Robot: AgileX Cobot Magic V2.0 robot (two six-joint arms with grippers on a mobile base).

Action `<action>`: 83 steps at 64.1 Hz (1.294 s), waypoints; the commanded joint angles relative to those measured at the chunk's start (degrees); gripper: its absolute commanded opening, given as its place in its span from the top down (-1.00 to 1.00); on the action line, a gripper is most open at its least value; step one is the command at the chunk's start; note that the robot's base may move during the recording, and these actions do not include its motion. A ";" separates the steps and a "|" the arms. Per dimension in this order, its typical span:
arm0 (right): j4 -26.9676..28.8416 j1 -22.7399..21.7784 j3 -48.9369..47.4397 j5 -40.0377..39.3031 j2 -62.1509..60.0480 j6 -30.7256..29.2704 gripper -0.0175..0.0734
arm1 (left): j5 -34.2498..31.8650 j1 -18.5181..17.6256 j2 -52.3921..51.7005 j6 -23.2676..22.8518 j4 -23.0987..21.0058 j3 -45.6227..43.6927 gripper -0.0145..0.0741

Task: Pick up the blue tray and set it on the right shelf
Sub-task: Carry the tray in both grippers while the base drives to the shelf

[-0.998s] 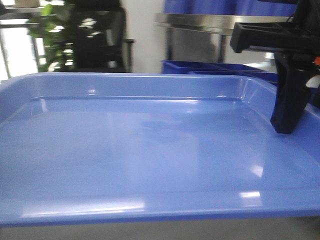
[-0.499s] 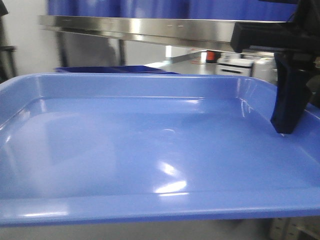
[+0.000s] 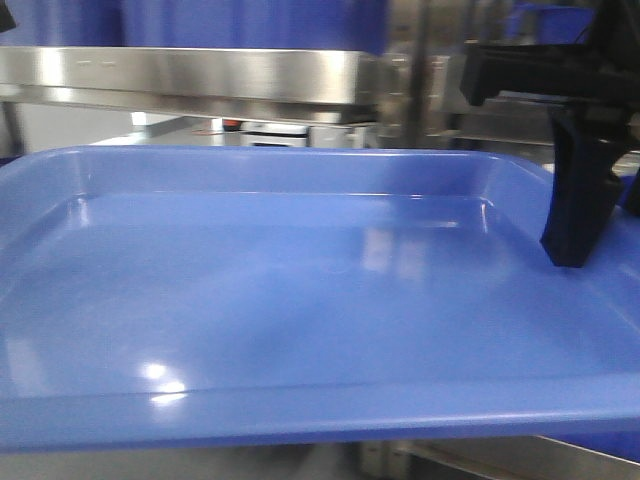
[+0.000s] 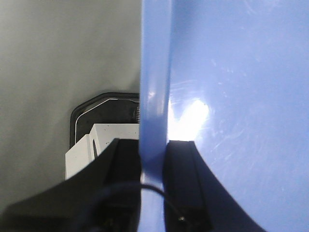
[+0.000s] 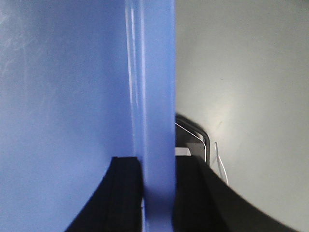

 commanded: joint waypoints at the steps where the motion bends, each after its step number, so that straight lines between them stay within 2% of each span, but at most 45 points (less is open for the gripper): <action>1: 1.52 -0.13 -1.70 -3.44 -1.70 0.43 0.25 | -2.13 -0.48 -1.21 -0.14 -5.40 -2.01 0.70; 83: 1.57 -0.13 -1.70 -3.44 -1.74 0.43 0.25 | -2.13 -0.48 -1.21 -0.14 -5.40 -2.01 0.70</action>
